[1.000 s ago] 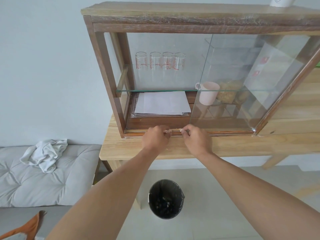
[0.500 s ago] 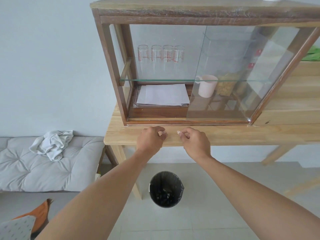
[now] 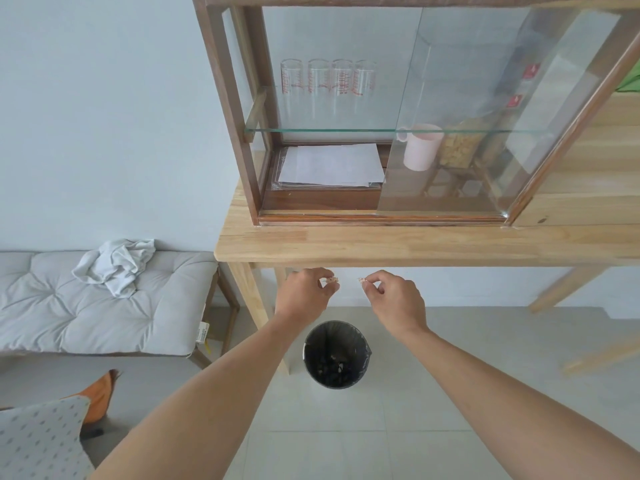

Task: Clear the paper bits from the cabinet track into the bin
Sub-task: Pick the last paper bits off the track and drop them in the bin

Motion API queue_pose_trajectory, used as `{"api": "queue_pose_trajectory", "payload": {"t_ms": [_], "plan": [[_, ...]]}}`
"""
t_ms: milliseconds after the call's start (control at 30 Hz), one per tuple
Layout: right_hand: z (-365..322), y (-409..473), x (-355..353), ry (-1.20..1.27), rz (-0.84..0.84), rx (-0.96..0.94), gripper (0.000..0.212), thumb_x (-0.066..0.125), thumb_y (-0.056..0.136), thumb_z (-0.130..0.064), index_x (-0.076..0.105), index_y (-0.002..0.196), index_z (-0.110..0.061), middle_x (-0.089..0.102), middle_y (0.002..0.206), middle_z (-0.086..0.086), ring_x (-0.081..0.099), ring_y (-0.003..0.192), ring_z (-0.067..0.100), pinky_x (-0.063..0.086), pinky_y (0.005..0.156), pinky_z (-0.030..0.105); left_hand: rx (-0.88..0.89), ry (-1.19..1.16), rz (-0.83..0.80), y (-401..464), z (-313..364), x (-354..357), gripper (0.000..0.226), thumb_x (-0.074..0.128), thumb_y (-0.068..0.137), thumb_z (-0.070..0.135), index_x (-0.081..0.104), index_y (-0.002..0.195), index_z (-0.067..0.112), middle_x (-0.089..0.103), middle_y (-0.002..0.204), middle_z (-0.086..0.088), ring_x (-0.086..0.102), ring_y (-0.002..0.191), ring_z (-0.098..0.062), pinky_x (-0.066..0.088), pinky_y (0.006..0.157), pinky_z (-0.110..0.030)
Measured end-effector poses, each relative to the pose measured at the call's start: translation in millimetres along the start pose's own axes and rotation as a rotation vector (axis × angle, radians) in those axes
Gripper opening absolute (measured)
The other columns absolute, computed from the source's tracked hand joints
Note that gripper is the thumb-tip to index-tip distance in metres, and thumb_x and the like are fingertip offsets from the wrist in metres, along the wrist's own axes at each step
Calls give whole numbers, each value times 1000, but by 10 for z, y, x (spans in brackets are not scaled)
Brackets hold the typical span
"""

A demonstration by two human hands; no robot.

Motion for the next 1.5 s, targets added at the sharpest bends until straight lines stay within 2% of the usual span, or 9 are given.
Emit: {"api": "queue_pose_trajectory", "payload": {"t_ms": [133,300,433,633,733,933,1133,1300,1500], "plan": [[138,-17,180,-1,-54,51,17,64,102,-44,78,104,-35,64,64,-17,63,62,1,40,56,23,-32,6,-32,-16,-178,178,26,66,96,47,76,117,36,61,61,16,70,79,-16,51,64,-30],[319,28,443,-13,-127,92,14,63,102,-44,75,96,-38,66,60,-15,68,66,13,40,56,25,-74,21,-92,27,-460,429,24,67,96,47,76,116,37,63,65,15,70,81,-19,59,75,-37],[508,104,697,-53,-165,129,20,64,102,-48,75,94,-33,67,65,-15,66,65,9,40,56,23,-101,44,-138,139,-704,668,23,68,96,44,76,116,36,68,75,11,70,82,-18,60,77,-38],[738,235,1054,-125,-272,187,20,62,101,-38,80,100,-29,80,85,-5,76,83,26,61,76,36,-191,63,-246,348,-1011,1007,22,66,94,46,75,113,40,75,83,6,71,87,-21,60,80,-41],[776,328,1168,-132,-298,197,22,62,101,-38,81,102,-29,80,84,-4,76,85,26,62,79,37,-205,75,-265,467,-1084,1123,23,66,94,46,73,115,41,76,84,5,71,88,-21,61,80,-41],[783,474,1289,-136,-324,204,32,63,101,-39,76,128,-28,77,84,-7,76,95,24,57,82,35,-221,107,-291,597,-1198,1258,45,67,93,48,62,137,40,79,98,2,70,103,-21,58,90,-46],[786,484,1222,-140,-310,185,33,63,102,-42,75,130,-29,82,93,-5,77,97,23,61,88,39,-233,127,-269,535,-1245,1204,45,68,93,48,63,137,39,78,99,4,71,101,-20,60,85,-43],[733,434,1070,-124,-286,165,37,64,101,-47,72,133,-30,82,95,-6,77,97,22,61,89,39,-242,117,-239,444,-1158,1052,45,70,94,47,63,138,36,76,81,9,72,89,-18,61,81,-43],[573,308,746,-119,-237,116,38,66,98,-46,73,132,-30,64,79,-19,73,93,19,56,83,34,-205,105,-170,284,-872,741,45,69,95,47,63,138,32,70,63,13,70,72,-9,61,76,-37]]}}
Point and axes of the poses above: each hand's wrist, its own y-axis towards the middle knuckle, its own x-axis out of the palm, z = x × y, the point moved 3 cm from there along y, towards the middle knuckle
